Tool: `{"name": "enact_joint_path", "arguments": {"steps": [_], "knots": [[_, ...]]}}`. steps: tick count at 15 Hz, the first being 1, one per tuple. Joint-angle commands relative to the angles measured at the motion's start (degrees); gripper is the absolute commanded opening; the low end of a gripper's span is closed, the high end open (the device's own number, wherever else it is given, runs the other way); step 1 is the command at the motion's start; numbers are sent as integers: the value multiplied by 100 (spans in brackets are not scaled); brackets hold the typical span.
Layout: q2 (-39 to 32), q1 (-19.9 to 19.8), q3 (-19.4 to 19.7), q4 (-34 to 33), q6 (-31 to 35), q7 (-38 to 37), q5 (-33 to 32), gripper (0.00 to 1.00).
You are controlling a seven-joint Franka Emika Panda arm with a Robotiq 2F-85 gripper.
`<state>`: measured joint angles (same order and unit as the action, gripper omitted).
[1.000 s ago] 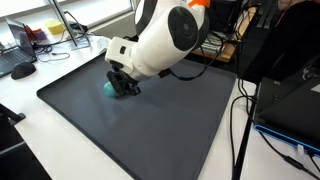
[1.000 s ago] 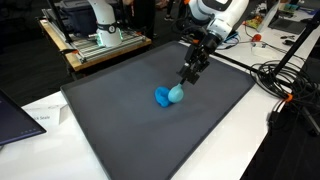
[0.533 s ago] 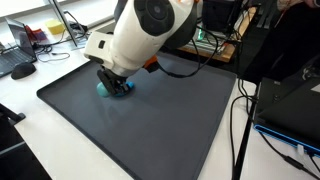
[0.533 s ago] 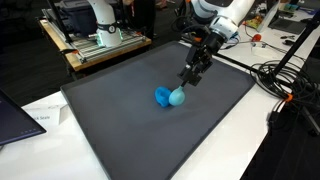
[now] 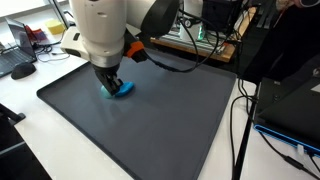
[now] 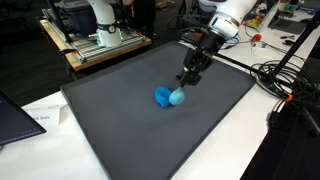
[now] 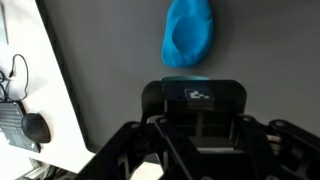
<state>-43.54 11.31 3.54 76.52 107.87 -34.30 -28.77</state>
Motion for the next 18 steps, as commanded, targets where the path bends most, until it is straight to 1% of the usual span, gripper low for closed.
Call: {"name": "enact_joint_path", "arguments": {"steps": [1, 12, 18], "knots": [[-61, -196, 11, -237, -47, 510, 623, 22], [35, -880, 6, -229, 415, 1415, 1803, 22], [96, -1292, -36, -185, 528, 1903, 2489, 22]]}}
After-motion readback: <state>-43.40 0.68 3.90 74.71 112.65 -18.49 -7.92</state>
